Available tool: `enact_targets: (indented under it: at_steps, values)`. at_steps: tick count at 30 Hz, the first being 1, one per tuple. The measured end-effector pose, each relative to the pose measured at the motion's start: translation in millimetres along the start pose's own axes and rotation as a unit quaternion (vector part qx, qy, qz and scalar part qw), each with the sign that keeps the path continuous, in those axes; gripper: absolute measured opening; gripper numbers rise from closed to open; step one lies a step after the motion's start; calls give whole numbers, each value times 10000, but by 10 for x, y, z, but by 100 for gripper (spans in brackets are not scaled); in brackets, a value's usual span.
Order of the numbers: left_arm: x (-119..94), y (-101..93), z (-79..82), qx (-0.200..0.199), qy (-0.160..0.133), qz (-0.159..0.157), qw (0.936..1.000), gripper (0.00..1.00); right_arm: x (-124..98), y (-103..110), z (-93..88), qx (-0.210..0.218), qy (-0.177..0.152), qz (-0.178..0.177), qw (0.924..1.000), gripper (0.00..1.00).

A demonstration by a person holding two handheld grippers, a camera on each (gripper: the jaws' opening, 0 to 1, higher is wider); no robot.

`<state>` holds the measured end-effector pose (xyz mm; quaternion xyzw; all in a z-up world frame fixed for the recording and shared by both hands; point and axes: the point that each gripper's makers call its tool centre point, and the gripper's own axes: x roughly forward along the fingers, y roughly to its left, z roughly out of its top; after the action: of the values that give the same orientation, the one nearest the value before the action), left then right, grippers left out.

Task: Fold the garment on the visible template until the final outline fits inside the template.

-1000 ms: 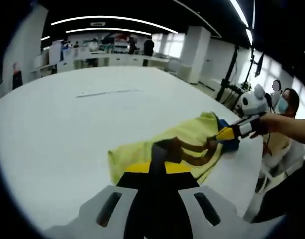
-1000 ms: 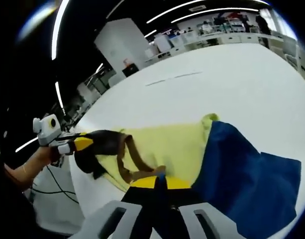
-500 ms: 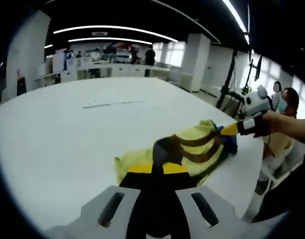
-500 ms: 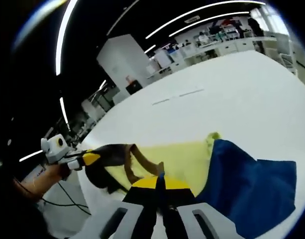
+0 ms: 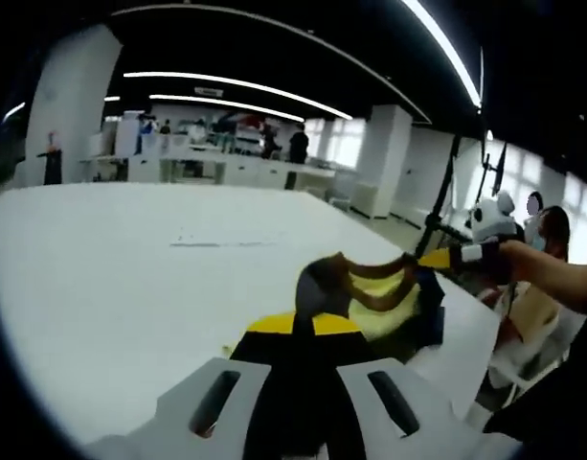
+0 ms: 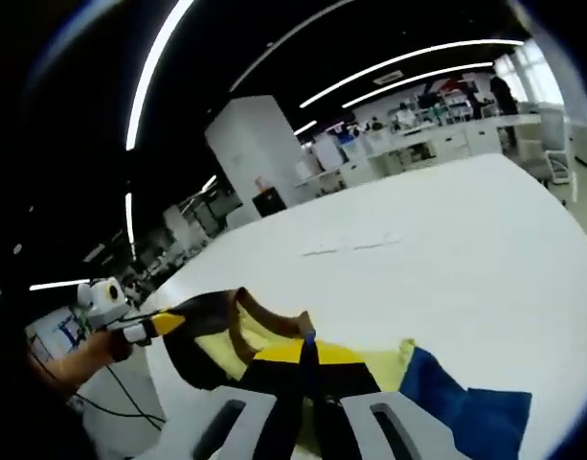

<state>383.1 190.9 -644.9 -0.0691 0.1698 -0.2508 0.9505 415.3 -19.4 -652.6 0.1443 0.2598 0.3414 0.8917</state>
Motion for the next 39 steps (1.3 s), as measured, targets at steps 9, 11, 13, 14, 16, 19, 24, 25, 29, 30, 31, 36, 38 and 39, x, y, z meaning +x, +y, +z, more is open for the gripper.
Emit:
enact_targets:
  at_steps: [9, 11, 13, 14, 16, 19, 24, 25, 29, 30, 31, 36, 38, 39]
  values:
    - [94, 21, 480, 120, -540, 72, 9984, 0, 91, -54, 539, -465, -409, -200, 9979, 0]
    - [150, 56, 562, 209, -609, 137, 9978, 0, 143, -71, 625, -593, -472, -280, 9967, 0]
    - [226, 88, 624, 218, -638, 151, 9976, 0, 213, -107, 700, -686, -523, -402, 9955, 0]
    - [258, 102, 651, 224, -649, 162, 9975, 0, 242, -116, 733, -746, -544, -442, 9947, 0]
    - [336, 152, 719, 353, -700, 228, 9967, 0, 319, -131, 808, -855, -579, -516, 9933, 0]
    - [459, 251, 770, 436, -675, 316, 9963, 0, 428, -211, 908, -1068, -565, -650, 9905, 0]
    - [634, 448, 812, 450, -706, 427, 9956, 0, 619, -351, 1067, -1245, -660, -810, 9867, 0]
    - [668, 484, 809, 437, -707, 454, 9955, 0, 672, -388, 1086, -1262, -671, -859, 9860, 0]
    - [858, 670, 736, 326, -604, 622, 9957, 0, 905, -533, 1084, -1333, -645, -965, 9843, 0]
    - [894, 712, 719, 342, -593, 714, 9951, 0, 956, -563, 1077, -1331, -651, -986, 9840, 0]
    - [946, 779, 676, 374, -492, 876, 9942, 0, 1006, -591, 1065, -1326, -648, -1010, 9839, 0]
    - [1218, 940, 577, 419, -438, 986, 9933, 0, 1285, -866, 1006, -1522, -537, -1345, 9777, 0]
    - [1322, 1050, 474, 435, -296, 1117, 9924, 0, 1402, -947, 956, -1568, -468, -1399, 9766, 0]
    - [1361, 1091, 424, 464, -220, 1157, 9920, 0, 1448, -986, 931, -1581, -427, -1417, 9763, 0]
